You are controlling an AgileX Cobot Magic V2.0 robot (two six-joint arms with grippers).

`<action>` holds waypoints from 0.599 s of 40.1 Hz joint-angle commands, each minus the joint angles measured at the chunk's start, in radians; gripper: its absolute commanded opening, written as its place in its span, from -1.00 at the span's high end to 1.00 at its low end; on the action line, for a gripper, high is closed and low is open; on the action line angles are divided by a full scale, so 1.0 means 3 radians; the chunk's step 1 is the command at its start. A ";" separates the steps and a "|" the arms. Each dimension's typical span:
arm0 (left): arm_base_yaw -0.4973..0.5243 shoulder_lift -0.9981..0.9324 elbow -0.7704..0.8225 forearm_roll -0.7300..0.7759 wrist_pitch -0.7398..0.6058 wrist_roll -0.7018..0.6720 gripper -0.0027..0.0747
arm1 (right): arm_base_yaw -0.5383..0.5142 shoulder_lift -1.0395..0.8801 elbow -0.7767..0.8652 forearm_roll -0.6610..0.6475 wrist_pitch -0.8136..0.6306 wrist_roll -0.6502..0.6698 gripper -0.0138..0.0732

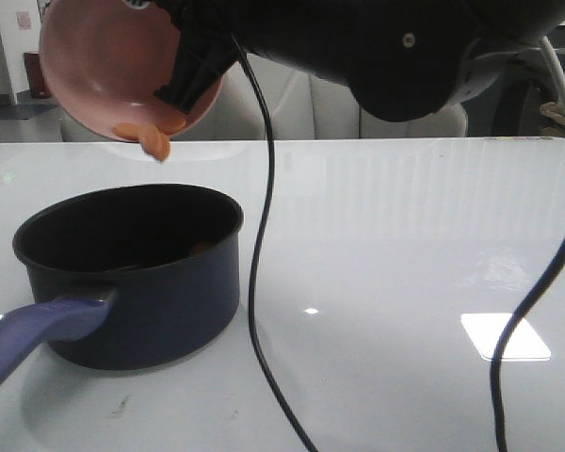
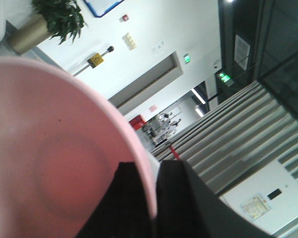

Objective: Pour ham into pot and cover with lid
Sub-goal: 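Tilt the pink bowl over the saucepan to pour carrot slices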

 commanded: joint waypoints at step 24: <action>-0.0019 0.0030 -0.0090 0.0000 -0.0269 -0.0001 -0.42 | 0.0001 -0.0193 -0.0104 0.0397 -0.0747 0.0536 0.37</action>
